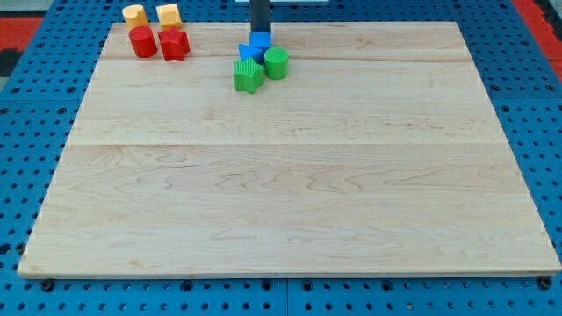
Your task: Move the red star to the bottom center of the board
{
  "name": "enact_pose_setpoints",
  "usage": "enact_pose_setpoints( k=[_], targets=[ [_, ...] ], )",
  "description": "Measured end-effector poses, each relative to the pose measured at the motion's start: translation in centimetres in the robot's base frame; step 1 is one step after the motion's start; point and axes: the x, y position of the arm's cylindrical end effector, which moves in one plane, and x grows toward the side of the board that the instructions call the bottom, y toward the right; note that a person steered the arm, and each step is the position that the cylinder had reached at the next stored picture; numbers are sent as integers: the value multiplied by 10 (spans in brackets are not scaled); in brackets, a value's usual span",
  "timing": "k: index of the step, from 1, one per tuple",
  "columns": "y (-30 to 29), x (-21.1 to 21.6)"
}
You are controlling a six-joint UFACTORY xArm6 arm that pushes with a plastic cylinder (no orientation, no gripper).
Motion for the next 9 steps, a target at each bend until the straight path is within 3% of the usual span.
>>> enact_pose_setpoints(
  k=[3, 5, 7, 9],
  targets=[
    [-39, -1],
    [-33, 8],
    [-126, -9],
    [-157, 16]
  ],
)
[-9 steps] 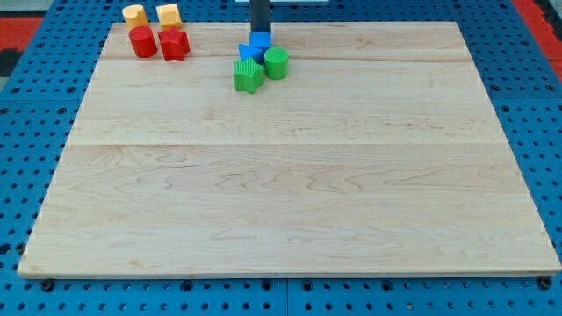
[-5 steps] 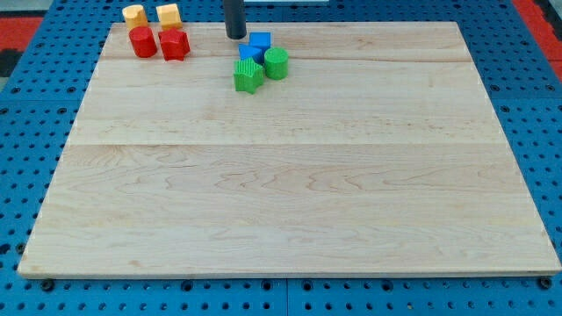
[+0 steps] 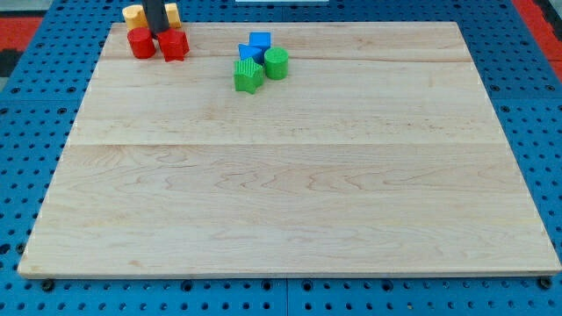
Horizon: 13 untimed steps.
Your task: Move the red star to the bottom center of the board
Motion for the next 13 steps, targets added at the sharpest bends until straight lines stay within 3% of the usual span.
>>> enact_pose_setpoints(
  k=[3, 5, 7, 10, 12, 13],
  targets=[
    [50, 40],
    [78, 213],
    [89, 219],
    [52, 159],
    [85, 149],
    [120, 176]
  ],
)
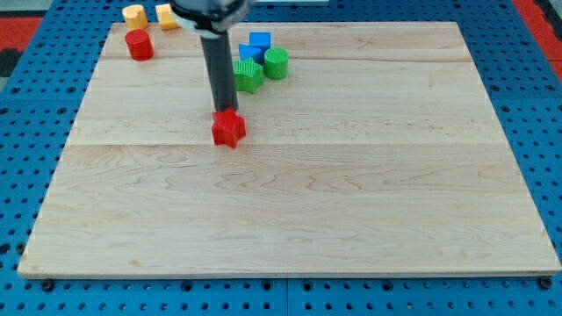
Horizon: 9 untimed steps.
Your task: Move the red star to the bottom center of the board
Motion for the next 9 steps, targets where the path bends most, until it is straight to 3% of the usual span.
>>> enact_pose_setpoints(
  k=[1, 2, 3, 4, 5, 6, 7, 8, 9],
  targets=[
    [14, 80],
    [-30, 22],
    [-92, 29],
    [-51, 124],
    [-14, 134],
    [-67, 101],
    [-44, 84],
    [39, 130],
    [82, 145]
  ],
)
